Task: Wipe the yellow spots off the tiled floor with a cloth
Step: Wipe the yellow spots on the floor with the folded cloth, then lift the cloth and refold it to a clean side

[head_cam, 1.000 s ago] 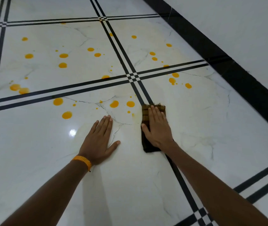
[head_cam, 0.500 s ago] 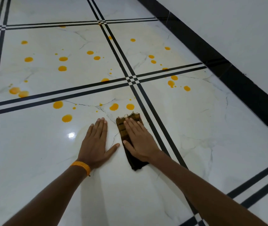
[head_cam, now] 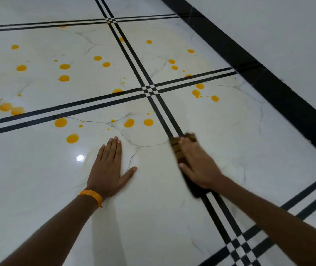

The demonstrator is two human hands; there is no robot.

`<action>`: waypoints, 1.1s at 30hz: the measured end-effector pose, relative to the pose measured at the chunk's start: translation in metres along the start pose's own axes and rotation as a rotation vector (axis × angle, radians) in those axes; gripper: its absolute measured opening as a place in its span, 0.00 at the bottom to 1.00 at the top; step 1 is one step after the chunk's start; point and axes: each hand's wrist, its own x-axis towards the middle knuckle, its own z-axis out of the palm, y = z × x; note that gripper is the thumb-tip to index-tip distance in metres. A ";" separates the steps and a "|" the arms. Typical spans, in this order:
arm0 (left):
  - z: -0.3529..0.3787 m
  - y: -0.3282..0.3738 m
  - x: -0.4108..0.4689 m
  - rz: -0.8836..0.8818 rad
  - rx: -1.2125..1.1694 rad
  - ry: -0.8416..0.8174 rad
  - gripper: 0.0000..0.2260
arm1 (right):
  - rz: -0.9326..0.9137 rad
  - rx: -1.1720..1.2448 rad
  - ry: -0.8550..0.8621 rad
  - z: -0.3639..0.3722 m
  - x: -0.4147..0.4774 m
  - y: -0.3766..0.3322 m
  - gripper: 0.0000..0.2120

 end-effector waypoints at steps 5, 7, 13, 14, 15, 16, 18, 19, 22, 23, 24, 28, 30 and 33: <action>-0.001 -0.006 -0.004 -0.012 0.022 0.001 0.42 | 0.638 -0.026 0.052 -0.015 0.028 0.058 0.42; 0.001 -0.010 -0.007 -0.005 0.034 -0.013 0.43 | 0.670 -0.019 0.097 -0.001 0.054 0.013 0.40; 0.000 -0.006 -0.003 0.015 0.021 -0.005 0.43 | -0.031 0.013 -0.064 0.005 -0.027 -0.056 0.37; 0.000 -0.002 -0.002 0.020 0.021 -0.008 0.43 | 0.030 0.005 -0.040 -0.001 -0.038 -0.030 0.37; 0.000 0.000 -0.001 0.024 0.024 -0.008 0.43 | 0.145 -0.005 -0.009 -0.005 -0.042 -0.001 0.37; 0.000 0.001 -0.001 0.020 0.032 -0.017 0.43 | 0.296 -0.013 0.029 -0.012 -0.040 0.026 0.38; 0.001 0.001 0.000 0.013 0.052 -0.013 0.43 | 0.571 -0.026 0.068 -0.022 -0.020 0.059 0.41; 0.002 -0.002 -0.002 0.012 0.059 -0.011 0.43 | 0.667 -0.027 0.083 -0.018 -0.007 0.055 0.42; 0.003 -0.008 -0.003 0.017 0.069 -0.030 0.43 | 0.572 0.011 0.091 -0.002 0.022 0.007 0.41; 0.003 -0.010 -0.004 0.017 0.073 -0.034 0.43 | 0.449 0.032 0.068 0.008 0.020 -0.015 0.40; 0.003 -0.011 -0.003 0.017 0.091 -0.042 0.43 | 0.321 0.036 0.032 0.013 0.014 -0.033 0.39; -0.002 -0.001 0.002 0.023 0.157 -0.090 0.45 | 0.143 0.289 0.005 -0.006 -0.008 -0.037 0.29; -0.003 0.000 0.004 0.027 0.195 -0.112 0.45 | 0.272 0.427 0.137 -0.017 -0.013 -0.022 0.19; -0.013 -0.001 0.009 0.031 0.261 -0.178 0.48 | 0.450 0.399 0.224 -0.020 -0.009 -0.013 0.10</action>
